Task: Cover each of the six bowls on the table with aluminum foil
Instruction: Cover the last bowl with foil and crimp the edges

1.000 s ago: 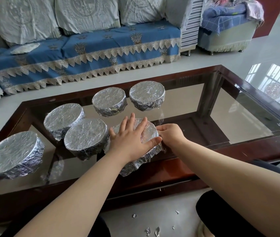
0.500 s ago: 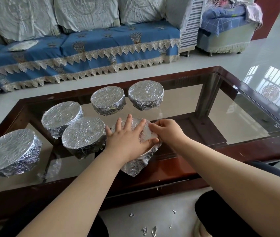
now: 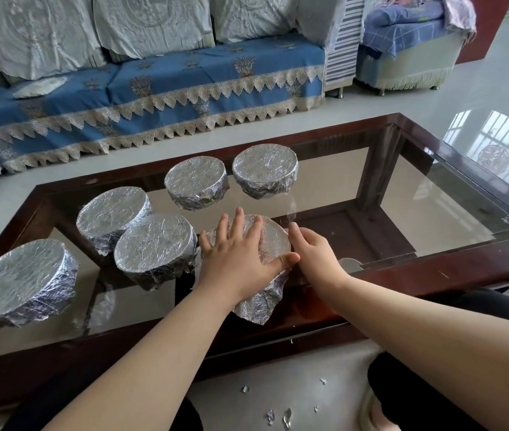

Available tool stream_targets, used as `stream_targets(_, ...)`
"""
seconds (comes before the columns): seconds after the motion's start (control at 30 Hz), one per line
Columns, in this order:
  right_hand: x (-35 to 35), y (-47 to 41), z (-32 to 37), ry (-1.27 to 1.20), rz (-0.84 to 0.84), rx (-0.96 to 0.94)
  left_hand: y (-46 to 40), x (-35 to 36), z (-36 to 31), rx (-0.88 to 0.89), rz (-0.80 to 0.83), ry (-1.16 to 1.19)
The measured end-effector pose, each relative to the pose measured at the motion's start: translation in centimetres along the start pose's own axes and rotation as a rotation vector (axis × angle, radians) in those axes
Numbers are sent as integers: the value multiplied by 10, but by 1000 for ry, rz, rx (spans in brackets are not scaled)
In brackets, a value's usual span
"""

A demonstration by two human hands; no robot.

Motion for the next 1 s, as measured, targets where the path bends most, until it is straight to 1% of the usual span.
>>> stream_targets(0.07, 0, 2, -8, -35, -17, 17, 0, -1, -1, 6, -8, 12)
stream_targets(0.2, -5, -1, -23, -155, -52, 121, -1, -3, -6, 6, -10, 22)
stream_targets(0.33, -13, -7, -19, -220, -73, 148, -4, -4, -12, 0, -7, 22)
stream_targets(0.53, -12, -11, -25, -208, -52, 241, -5, -2, -12, -4, 5, 15)
stream_targets(0.83, -7, -17, -25, -206, 28, 359, -6, -1, -12, -8, 3, 7)
stream_targets(0.93, -3, -18, -25, -233, 54, 376, -6, -2, -12, -7, -4, -3)
stream_targets(1.0, -3, -19, -27, -204, 50, 364, -6, -2, -12, -8, -6, -9)
Point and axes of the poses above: each hand's wrist, its own y-axis away from the middle knuckle, its own x-axis out of the palm, z = x × y, the point moved 8 cm from there along -y, towards the middle knuckle, and after that the axes turned 9 degrees about z, right-handed, at the moved point
